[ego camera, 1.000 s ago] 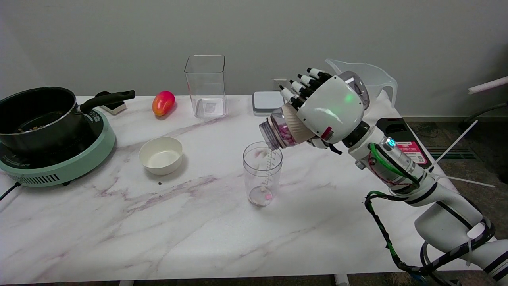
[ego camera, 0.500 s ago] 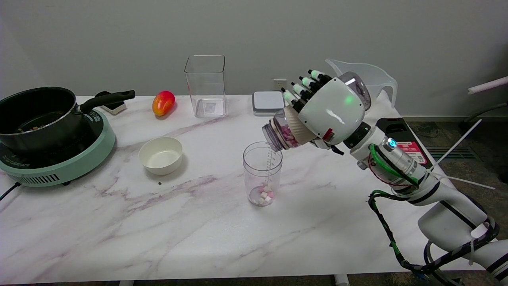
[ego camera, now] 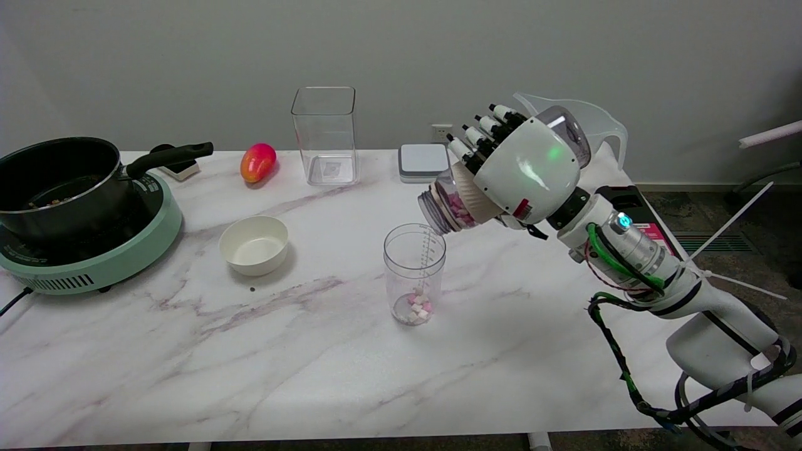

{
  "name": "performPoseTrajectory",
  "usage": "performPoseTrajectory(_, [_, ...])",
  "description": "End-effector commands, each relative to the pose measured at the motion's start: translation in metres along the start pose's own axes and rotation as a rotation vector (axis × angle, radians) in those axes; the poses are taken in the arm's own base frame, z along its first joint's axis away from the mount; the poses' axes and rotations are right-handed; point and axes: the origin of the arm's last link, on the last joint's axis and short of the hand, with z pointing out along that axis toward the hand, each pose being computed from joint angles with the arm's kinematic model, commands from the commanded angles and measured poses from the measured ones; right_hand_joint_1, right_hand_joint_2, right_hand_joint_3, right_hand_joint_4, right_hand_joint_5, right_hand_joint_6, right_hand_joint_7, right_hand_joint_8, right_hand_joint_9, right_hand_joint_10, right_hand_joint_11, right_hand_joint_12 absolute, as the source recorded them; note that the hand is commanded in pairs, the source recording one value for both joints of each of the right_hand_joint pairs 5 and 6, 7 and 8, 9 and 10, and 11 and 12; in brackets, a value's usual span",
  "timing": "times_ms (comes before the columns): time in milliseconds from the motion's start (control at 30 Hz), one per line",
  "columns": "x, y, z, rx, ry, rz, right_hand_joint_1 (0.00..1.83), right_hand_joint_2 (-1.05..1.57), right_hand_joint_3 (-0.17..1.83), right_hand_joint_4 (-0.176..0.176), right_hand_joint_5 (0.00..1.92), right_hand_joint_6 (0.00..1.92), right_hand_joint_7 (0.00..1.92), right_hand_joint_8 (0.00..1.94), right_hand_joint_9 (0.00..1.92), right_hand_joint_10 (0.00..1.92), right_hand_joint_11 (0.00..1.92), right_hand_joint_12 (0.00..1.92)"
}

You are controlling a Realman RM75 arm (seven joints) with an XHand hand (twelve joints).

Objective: Pour the content into the transparent cup.

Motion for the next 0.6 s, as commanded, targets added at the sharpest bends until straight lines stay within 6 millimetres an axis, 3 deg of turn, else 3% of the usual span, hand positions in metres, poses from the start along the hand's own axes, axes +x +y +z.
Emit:
performPoseTrajectory(33, [0.0055,0.0134,0.0058,0.026,0.022,-0.056,1.21,1.57,0.33,0.0,1.92,1.92,1.9,1.9,1.64,1.64,1.39,1.39])
performPoseTrajectory(600, [0.0124,0.0148,0.0116,0.079,0.037,-0.087,1.19,1.57,0.33,0.0,1.92,1.92,1.9,1.9,1.62,1.62,1.38,1.38])
